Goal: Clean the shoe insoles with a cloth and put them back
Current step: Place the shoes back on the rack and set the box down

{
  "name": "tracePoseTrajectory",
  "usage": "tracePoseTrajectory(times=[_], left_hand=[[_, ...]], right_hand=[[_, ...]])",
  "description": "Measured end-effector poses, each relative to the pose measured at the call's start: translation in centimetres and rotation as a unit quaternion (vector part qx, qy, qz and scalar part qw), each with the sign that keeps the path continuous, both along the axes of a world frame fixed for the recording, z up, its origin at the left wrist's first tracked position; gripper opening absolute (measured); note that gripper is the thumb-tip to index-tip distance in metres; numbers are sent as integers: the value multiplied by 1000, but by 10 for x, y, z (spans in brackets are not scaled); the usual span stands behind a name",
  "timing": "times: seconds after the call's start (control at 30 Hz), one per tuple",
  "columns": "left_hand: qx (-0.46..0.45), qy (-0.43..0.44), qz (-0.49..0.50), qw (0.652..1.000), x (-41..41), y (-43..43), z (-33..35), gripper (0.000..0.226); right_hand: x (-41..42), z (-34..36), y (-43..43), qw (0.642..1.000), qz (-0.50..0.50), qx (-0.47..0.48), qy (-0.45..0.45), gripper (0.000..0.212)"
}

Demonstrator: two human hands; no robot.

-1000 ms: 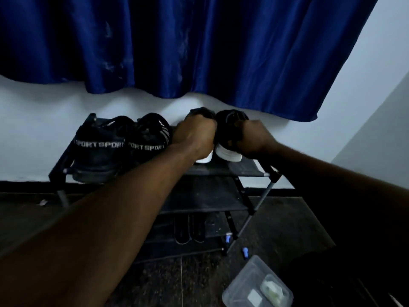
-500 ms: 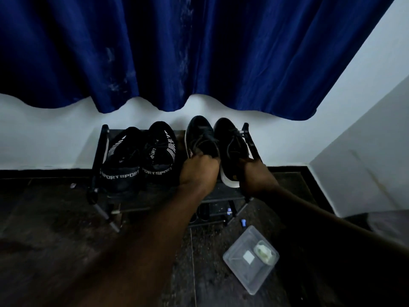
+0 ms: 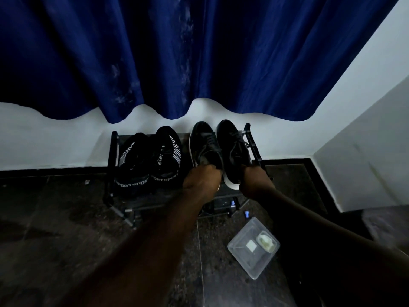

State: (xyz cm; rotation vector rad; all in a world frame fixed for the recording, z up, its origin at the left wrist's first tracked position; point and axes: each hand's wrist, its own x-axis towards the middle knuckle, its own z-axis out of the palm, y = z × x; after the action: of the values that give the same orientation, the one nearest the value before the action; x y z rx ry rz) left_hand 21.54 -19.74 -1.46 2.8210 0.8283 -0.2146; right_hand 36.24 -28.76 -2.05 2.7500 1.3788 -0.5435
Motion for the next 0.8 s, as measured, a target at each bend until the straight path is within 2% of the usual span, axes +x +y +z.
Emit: tracePoseTrajectory(times=[0.1, 0.27, 0.43, 0.53, 0.8], left_hand=[[-19, 6, -5, 1000, -9, -2, 2, 52], [-28, 23, 1, 999, -18, 8, 23, 67], [-27, 24, 10, 999, -23, 15, 42, 57], [-25, 15, 27, 999, -31, 15, 52, 51], [17, 16, 114, 993, -95, 42, 77, 49]], right_hand=[[-7, 7, -2, 1000, 14, -24, 6, 51], [-24, 31, -1, 999, 25, 15, -24, 55], [-43, 56, -8, 997, -3, 29, -75, 44], [-53, 71, -12, 997, -23, 43, -57, 37], [-119, 104, 21, 997, 74, 36, 1, 47]])
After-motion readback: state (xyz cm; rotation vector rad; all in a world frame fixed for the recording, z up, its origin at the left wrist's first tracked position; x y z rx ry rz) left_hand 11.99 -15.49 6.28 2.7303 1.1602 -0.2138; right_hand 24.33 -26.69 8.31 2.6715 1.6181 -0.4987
